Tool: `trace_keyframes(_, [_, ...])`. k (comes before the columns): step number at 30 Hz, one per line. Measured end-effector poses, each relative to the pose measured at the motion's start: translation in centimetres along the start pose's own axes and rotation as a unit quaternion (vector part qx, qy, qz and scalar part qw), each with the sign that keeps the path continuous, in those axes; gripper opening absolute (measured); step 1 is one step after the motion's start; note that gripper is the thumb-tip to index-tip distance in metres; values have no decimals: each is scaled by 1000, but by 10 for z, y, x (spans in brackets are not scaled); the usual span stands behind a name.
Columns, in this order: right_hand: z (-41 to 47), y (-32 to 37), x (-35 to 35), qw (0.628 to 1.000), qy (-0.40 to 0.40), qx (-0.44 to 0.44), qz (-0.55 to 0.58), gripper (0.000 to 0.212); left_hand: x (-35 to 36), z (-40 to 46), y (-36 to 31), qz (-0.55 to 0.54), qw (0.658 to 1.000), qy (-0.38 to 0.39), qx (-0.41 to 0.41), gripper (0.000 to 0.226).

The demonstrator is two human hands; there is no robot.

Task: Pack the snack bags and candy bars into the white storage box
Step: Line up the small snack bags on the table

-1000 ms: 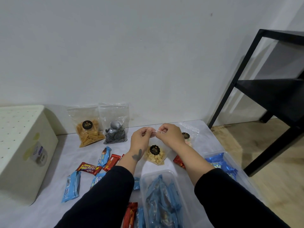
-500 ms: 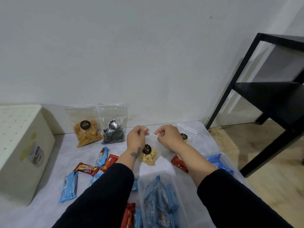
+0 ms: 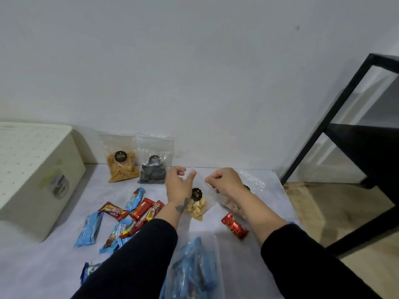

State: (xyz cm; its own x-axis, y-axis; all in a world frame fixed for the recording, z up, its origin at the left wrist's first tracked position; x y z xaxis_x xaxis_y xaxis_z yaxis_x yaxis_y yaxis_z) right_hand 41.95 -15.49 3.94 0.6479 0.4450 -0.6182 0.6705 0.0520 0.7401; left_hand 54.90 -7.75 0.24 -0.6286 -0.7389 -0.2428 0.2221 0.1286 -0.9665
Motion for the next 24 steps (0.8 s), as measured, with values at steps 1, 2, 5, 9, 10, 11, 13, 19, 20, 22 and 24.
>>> trace_keyframes(1, [2,0,2,1000,8,-10,-14,32,2,-3,-1,-5,1000,5,-17,19])
trace_keyframes(2, [3,1,5,999,18,-22,-27,32,4,-5,-2,-7,999,17,-33,19])
trace_keyframes(5, [4,4,10,995,50,-56,-67,30,9,-12,-7,8,997,46,-58,25])
trace_keyframes(9, [10,5,6,990,47,-96,-92,31,9,-21,-12,-50,995,27,-87,27])
trace_keyframes(10, [11,5,5,990,43,-101,-95,29,9,-22,-13,-46,995,21,-85,27])
trace_keyframes(11, [11,5,5,989,41,-104,-94,27,10,-22,-14,-46,996,13,-79,27])
trace_keyframes(13, [12,5,5,989,42,-115,-87,22,11,-25,-14,-19,998,-2,-52,25])
trace_keyframes(19, [22,-2,6,990,106,-74,-52,19,7,-32,42,182,978,61,-75,106])
trace_keyframes(20, [24,-4,6,991,113,-69,-38,20,10,-31,52,188,974,95,-86,120])
trace_keyframes(22, [27,-6,5,991,116,-68,-2,18,18,-31,60,201,965,140,-88,129])
trace_keyframes(24, [30,-10,5,991,114,-63,43,13,22,-28,61,221,964,123,-75,111])
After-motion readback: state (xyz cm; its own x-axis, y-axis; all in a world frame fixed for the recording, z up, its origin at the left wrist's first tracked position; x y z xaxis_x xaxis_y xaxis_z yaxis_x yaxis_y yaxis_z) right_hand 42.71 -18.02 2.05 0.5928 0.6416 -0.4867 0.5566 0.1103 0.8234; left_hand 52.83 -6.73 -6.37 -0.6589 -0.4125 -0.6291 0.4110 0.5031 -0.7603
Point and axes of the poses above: each hand's wrist, its own z-axis towards the middle knuckle, its own x-axis out of the palm, y = z × x, the point moved 4 cm from there along z, towards the middle knuckle, and after that the axes turned 5 degrees about x, right-handed, at the moved point
